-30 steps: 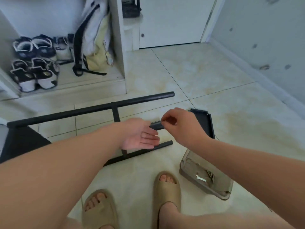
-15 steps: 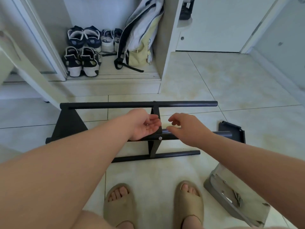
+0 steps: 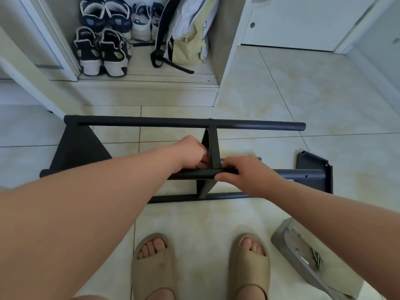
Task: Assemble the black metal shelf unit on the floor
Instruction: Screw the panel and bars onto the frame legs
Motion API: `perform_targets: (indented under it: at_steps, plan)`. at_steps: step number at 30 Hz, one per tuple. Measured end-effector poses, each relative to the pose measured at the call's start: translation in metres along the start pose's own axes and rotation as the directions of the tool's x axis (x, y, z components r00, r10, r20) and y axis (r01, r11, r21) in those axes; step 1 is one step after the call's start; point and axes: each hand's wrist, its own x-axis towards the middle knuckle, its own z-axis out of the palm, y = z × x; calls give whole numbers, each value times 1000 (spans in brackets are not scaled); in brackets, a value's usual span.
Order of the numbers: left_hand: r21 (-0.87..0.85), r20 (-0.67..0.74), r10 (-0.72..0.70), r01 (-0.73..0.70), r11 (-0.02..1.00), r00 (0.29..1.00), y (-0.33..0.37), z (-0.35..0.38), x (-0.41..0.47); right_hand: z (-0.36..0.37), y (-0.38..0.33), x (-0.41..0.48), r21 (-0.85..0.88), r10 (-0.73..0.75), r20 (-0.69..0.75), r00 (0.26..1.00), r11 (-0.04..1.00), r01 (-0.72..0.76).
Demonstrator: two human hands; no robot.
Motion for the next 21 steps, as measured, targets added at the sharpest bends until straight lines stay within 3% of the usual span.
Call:
perform_targets:
  at_steps: [5, 14, 18, 21]
  plan:
    - [268, 26, 18, -25, 963, 999, -7, -2, 15, 4, 6, 0, -46, -27, -21, 999, 999, 26]
    - [166, 195, -168, 137, 977, 966, -12, 7, 13, 5, 10, -12, -68, -87, 100, 991, 993, 94]
    - [137, 227, -208, 181, 974, 951, -12, 12, 12, 11, 14, -18, -97, -113, 51, 992, 988, 118]
    - [133, 233, -233, 207, 969, 944, -13, 13, 13, 15, 20, -18, -154, -182, -74, 980, 973, 169]
